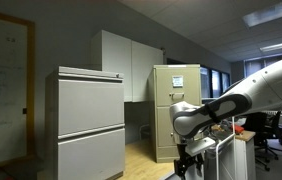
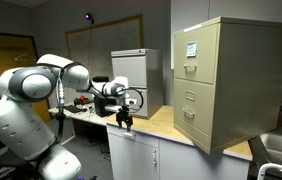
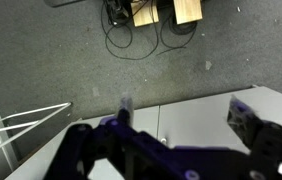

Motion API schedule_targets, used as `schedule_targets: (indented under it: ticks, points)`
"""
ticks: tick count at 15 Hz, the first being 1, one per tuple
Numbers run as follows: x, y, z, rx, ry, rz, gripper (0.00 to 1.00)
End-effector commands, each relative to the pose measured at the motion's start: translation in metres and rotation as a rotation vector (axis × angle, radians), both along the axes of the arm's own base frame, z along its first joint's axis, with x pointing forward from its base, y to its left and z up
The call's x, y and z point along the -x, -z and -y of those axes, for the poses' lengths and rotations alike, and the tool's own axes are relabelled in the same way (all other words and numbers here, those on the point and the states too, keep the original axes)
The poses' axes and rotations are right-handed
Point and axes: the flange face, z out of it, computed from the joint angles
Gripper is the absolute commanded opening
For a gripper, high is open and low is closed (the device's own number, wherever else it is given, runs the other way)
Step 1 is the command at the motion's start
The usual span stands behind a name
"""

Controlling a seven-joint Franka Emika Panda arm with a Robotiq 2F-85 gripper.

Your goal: Open the bottom drawer of the cabinet to the right.

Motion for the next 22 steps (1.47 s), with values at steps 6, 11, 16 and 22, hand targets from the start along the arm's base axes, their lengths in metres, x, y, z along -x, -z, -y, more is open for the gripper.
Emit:
schedule_targets:
  ticks: [6, 11, 16, 22]
  points:
    - [-0.07, -0.097, 0.086, -0.138, 0.272, 0.303, 1.0]
    - [-0.108, -0.122, 0.161, -0.228, 0.483, 0.476, 1.0]
    - [-0.137, -0.104, 0.23, -0.364, 0.693, 0.537, 1.0]
    - [-0.15, -0.074, 0.306, -0.506, 0.988, 0.568, 1.0]
